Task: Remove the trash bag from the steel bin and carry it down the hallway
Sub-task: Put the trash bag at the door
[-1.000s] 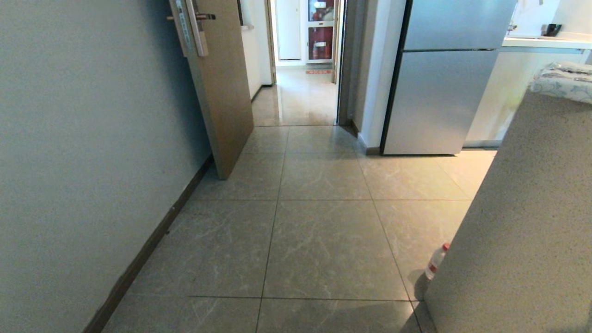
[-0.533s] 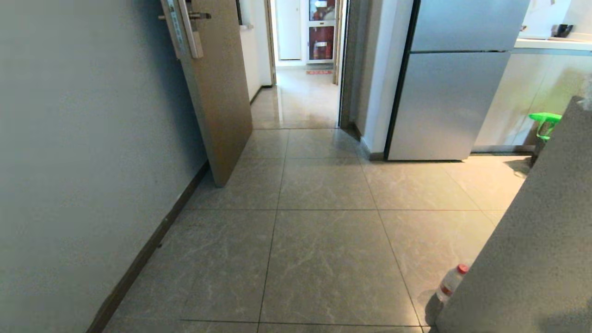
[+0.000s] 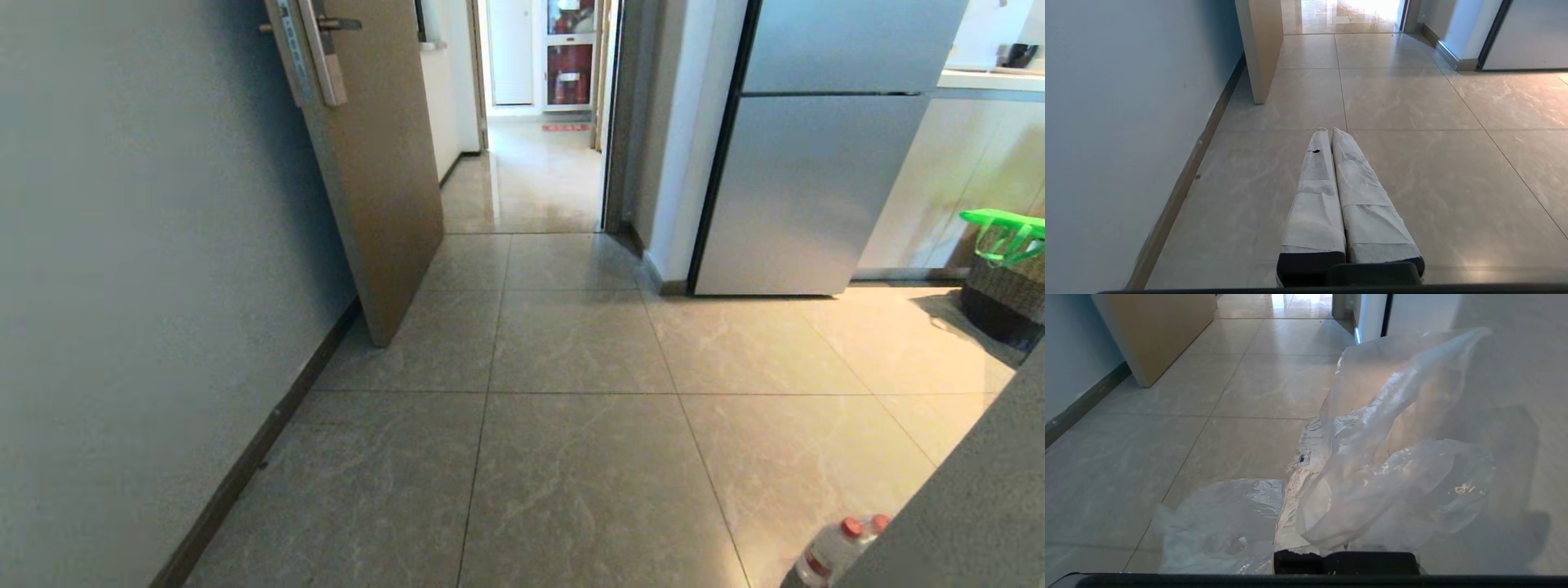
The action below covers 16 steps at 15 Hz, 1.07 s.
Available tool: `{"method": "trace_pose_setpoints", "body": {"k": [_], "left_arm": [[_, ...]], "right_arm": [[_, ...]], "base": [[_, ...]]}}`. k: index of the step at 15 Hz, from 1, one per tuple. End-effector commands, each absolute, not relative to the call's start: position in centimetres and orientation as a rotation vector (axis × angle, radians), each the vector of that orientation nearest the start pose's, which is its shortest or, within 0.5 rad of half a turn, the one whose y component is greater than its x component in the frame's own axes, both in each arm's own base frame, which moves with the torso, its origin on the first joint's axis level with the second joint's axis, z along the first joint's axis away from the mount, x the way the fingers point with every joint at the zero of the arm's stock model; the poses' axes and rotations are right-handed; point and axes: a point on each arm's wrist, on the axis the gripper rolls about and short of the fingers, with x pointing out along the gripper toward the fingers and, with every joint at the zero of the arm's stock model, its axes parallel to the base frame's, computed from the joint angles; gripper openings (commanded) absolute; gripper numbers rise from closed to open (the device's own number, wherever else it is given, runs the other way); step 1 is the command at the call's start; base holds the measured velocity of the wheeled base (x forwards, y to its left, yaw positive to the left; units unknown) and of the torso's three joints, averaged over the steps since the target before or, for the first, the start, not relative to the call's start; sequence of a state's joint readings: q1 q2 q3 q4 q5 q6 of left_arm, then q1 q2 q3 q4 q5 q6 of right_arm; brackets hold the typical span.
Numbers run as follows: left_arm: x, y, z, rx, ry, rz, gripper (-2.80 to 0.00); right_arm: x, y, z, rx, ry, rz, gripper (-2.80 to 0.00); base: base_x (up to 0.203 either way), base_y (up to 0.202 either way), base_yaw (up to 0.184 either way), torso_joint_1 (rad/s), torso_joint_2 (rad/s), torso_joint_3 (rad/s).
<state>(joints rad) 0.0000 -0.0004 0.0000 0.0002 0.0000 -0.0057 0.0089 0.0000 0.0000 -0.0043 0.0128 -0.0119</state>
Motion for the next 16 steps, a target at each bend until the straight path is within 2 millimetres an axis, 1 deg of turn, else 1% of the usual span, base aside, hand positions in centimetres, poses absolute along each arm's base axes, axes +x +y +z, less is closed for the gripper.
{"method": "trace_pose_setpoints", "body": {"k": [1,16], "left_arm": [[-2.28,0.00,7.55,-0.006,0.000,0.000,-2.80],[-2.28,0.00,7.56,-0.006,-0.002,0.000,-2.80]], "right_arm": [[-2.27,0.01,7.60,-0.012,-0.003,0.021,-2.80],[-2.27,0.01,7.60,-0.012,-0.003,0.021,-2.80]], "base": [[0.189,0.000,0.000,0.002,0.00,-0.002],[0.192,0.000,0.001,0.001,0.00,0.002]]}}
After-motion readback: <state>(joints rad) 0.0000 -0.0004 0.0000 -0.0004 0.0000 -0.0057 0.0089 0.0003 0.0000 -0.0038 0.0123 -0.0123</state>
